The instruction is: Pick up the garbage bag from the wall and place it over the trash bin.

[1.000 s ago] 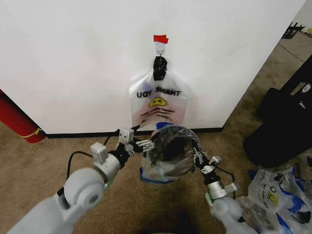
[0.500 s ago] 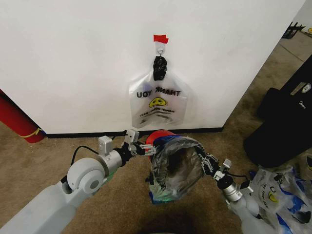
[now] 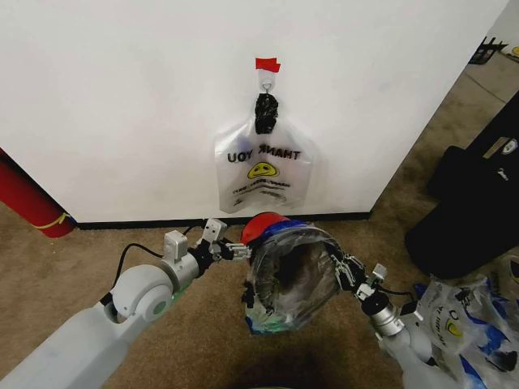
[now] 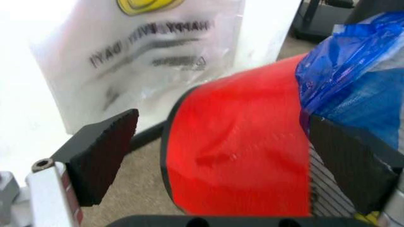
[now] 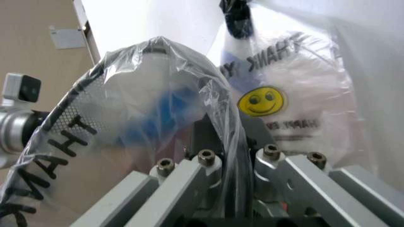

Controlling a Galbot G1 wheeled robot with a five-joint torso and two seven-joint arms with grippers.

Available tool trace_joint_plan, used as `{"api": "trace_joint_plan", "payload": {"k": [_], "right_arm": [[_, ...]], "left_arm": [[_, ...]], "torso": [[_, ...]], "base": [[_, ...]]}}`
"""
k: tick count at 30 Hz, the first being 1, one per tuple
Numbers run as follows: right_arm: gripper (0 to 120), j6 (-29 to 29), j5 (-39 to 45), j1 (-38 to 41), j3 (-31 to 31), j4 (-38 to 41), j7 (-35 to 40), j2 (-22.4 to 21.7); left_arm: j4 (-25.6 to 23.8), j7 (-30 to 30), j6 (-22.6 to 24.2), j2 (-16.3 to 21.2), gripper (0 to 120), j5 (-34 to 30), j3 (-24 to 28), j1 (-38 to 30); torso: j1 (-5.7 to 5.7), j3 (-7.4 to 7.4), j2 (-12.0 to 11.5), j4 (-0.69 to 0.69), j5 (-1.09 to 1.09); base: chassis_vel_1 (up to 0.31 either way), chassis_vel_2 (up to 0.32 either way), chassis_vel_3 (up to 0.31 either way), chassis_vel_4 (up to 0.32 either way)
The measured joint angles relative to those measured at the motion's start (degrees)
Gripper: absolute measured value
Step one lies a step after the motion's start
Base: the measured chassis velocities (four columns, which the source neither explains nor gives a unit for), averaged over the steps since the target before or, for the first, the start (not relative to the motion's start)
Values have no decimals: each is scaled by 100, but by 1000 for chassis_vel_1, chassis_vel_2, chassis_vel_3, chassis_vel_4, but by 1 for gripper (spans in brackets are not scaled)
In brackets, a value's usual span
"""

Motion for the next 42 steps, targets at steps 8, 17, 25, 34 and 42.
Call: {"api": "trace_joint_plan", "payload": {"k": [8,17,25,34,42], "right_arm": [[0,-50,87,-50,-119,47,211,65],[0,-43,356,-160,-500,164,2131,209],[0,-224,574,-161,-775,578,4474,464],[0,-458,974,-73,-969,1121,5886,797],[0,-441,1042,-117,-915,1350,6063,896]], "left_arm": [[14,102,-326,-97,100,30,2,-68],[122,144,-1929,-362,100,453,-113,96],[-438,-1015,-945,-417,100,334,-198,796],[-1067,-2075,263,-769,100,-1298,-236,1404],[-883,-2300,690,-1266,100,-2549,-281,1607]], "torso": [[0,0,0,0,0],[0,0,0,0,1],[0,0,0,-1,-1],[0,0,0,-1,0],[0,0,0,-1,0]], "base": [[0,0,0,0],[0,0,0,0],[0,0,0,0],[0,0,0,0],[0,0,0,0]]}}
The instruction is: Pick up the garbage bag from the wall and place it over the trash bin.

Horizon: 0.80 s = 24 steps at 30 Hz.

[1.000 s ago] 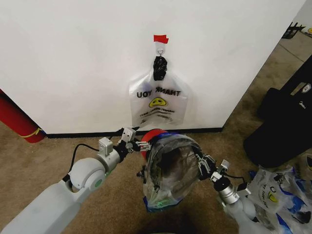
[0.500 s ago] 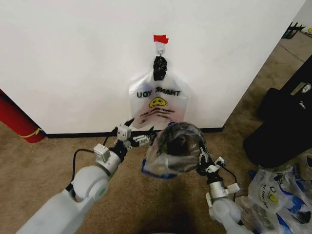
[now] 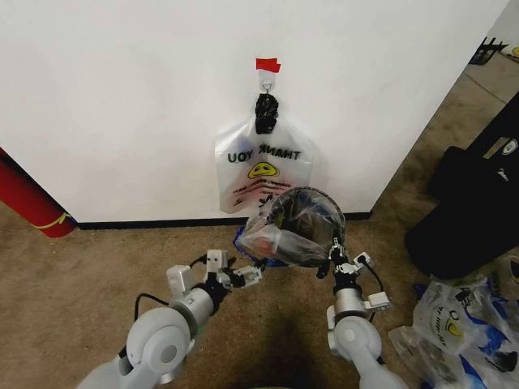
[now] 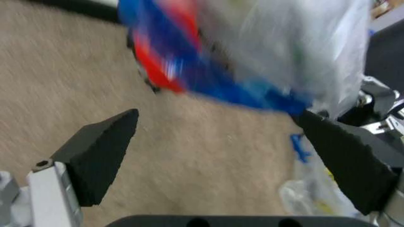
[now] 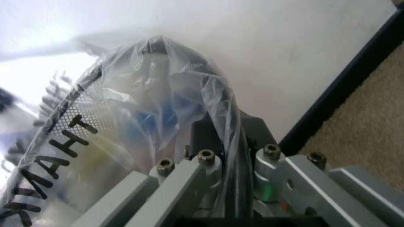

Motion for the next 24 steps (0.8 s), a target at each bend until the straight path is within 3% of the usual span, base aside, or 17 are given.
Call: {"api": "trace_joint_plan", "payload": {"k": [3,9,22,24], "right_arm": [[0,12,51,-14,31,84,29,28],[0,27,44,-11,8,109,54,70],[0,38,-32,96,-24,-5,62,74],[0,38,-39,101,-26,-17,63,76]], "left_arm": [[110,20,-23,-245,100,-535,-28,19],[195,223,-213,-573,100,-1019,-36,-73],[433,646,-535,-685,89,-1079,45,-262],[472,698,-570,-684,78,-1062,54,-272]], "torso": [[0,0,0,0,0],[0,0,0,0,1],[0,0,0,1,1],[0,0,0,0,0]], "base": [[0,0,0,0],[0,0,0,0],[0,0,0,0],[0,0,0,0]]}}
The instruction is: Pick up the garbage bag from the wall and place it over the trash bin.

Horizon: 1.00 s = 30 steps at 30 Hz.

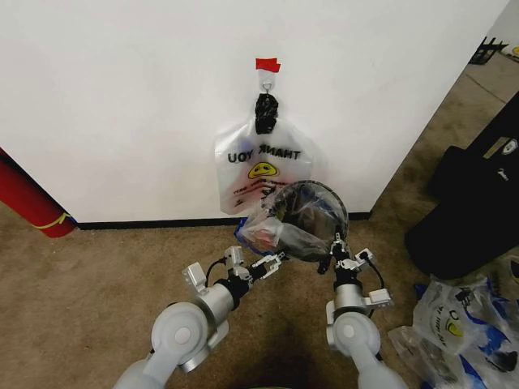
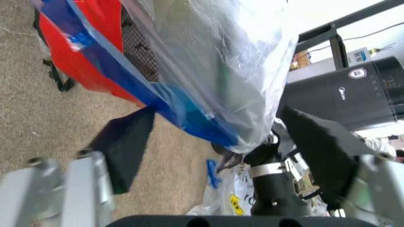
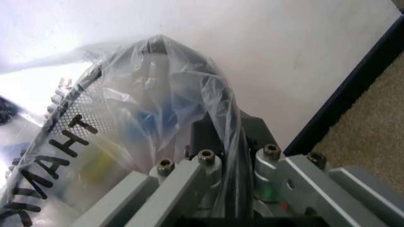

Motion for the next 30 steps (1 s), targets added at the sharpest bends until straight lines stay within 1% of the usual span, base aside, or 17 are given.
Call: {"api": "trace_joint_plan", "payload": {"k": [1,2,3,4,5,7,10,11,17,18,19,21,30], "right_arm": [[0,0,-5,6,-1,-12,0,1],[0,0,-6,9,-1,-16,-1,1],[0,0,-7,11,3,-20,-2,3],[0,0,-7,11,3,-20,-2,3],[0,2,-10,11,9,-22,-3,7],[0,4,-24,9,15,-30,-4,11],[0,10,-43,9,24,-45,-4,16],[0,10,-43,9,24,-45,-4,16],[0,36,-60,17,25,-46,81,49],[0,39,-61,22,23,-46,107,57],[0,39,-61,22,23,-46,107,57],[0,41,-65,24,18,-46,141,65],[0,45,-81,18,13,-42,190,61]], "left_arm": [[26,44,-17,9,71,11,12,-2],[38,84,-21,17,68,23,22,-1],[57,156,-24,20,62,57,41,1],[57,156,-24,20,62,57,41,1],[84,239,-34,16,59,96,59,2],[102,363,-53,12,49,146,83,15],[110,519,-67,14,38,211,107,35],[110,519,-67,14,38,211,107,35],[165,831,-102,26,12,363,153,87],[191,891,-121,27,9,398,164,96],[191,891,-121,27,9,398,164,96],[231,980,-149,27,0,448,176,105],[298,1176,-229,30,0,606,199,127]], "torso": [[0,0,0,0,0],[0,0,0,0,0],[0,0,0,0,0],[0,0,0,0,0],[0,0,0,0,0],[0,0,0,0,0],[0,0,0,0,0],[0,0,0,0,0],[0,0,0,0,0],[0,0,0,0,0],[0,0,0,0,0],[0,0,0,0,0],[0,0,0,0,0]], "base": [[0,0,0,0],[0,0,0,0],[0,0,0,0],[0,0,0,0],[0,0,0,0],[0,0,0,0],[0,0,0,0],[0,0,0,0],[0,0,0,0],[0,0,0,0],[0,0,0,0],[0,0,0,0],[0,0,0,0]]}}
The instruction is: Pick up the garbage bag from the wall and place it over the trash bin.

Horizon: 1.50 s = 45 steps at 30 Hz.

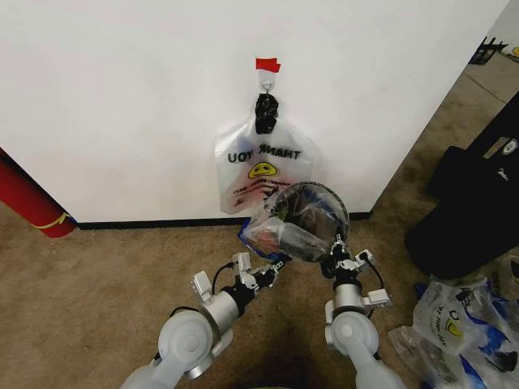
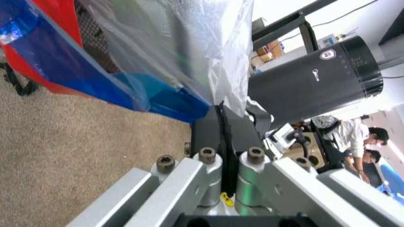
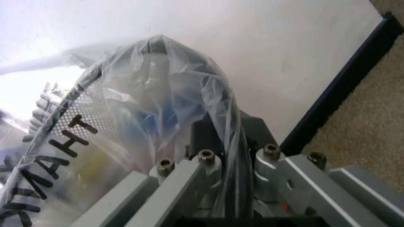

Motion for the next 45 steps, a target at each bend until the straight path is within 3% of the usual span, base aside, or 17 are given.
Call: {"api": "trace_joint_plan", "payload": {"k": [5,13,19,31,34,37,39,45], "right_arm": [[0,1,1,0,1,20,37,-8],[0,-55,48,-85,-93,292,281,38],[0,-59,58,-106,-39,346,303,26],[0,-166,225,-104,0,455,429,32],[0,-179,234,-109,1,460,450,21],[0,-181,244,-110,9,462,452,11],[0,-182,260,-110,26,462,452,-3],[0,-182,267,-137,10,462,442,-18]], "left_arm": [[15,39,-19,5,0,88,9,12],[326,119,-273,68,0,975,139,21],[269,139,-414,95,0,726,85,119],[344,450,-737,8,40,-53,-24,178],[371,694,-865,3,54,-227,-54,192],[386,858,-930,12,62,-260,-63,206],[415,1011,-995,22,73,-262,-66,217],[482,1105,-1058,-56,94,-242,-20,174]], "torso": [[0,0,0,0,0],[0,0,0,0,0],[0,0,0,0,0],[0,0,0,0,0],[0,0,0,0,0],[0,0,0,0,0],[0,0,0,0,0],[0,0,0,0,0]], "base": [[0,0,0,0],[0,0,0,0],[0,0,0,0],[0,0,0,0],[0,0,0,0],[0,0,0,0],[0,0,0,0],[0,0,0,0]]}}
